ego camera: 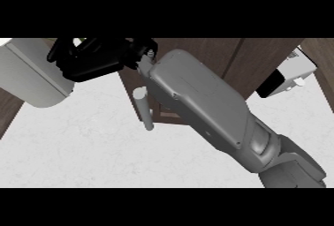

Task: Pick up the wine, place it into the cabinet and close the cabinet

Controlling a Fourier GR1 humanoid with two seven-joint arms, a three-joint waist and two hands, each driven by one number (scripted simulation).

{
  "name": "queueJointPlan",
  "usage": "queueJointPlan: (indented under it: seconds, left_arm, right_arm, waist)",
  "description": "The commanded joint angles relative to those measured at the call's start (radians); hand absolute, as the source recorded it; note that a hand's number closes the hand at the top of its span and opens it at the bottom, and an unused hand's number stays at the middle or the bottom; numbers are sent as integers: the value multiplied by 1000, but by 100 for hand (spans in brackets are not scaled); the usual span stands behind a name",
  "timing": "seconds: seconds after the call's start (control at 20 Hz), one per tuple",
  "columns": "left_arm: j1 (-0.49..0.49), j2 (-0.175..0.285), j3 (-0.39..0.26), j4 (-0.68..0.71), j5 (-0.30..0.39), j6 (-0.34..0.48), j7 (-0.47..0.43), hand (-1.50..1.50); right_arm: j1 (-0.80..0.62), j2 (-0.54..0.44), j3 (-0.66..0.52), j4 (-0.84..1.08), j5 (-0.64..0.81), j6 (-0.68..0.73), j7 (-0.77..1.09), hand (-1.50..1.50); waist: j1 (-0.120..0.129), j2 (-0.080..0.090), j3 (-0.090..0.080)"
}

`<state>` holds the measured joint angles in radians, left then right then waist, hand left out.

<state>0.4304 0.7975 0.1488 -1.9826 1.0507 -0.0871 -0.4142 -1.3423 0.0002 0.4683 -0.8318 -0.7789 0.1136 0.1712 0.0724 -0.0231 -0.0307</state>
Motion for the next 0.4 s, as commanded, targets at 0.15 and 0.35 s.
queueJointPlan:
  seconds: [0.15, 0.35]
  left_arm:
    - [-18, -3, -37, -60, 7, 19, 29, -150]
    - [-34, -8, -57, -59, 25, 34, 53, -150]
  right_arm:
    - [60, -156, -85, 147, 23, -63, -79, 150]
    - [52, -160, -73, 150, 8, -49, -81, 150]
  waist:
    - [-56, 53, 31]
    - [-76, 54, 30]
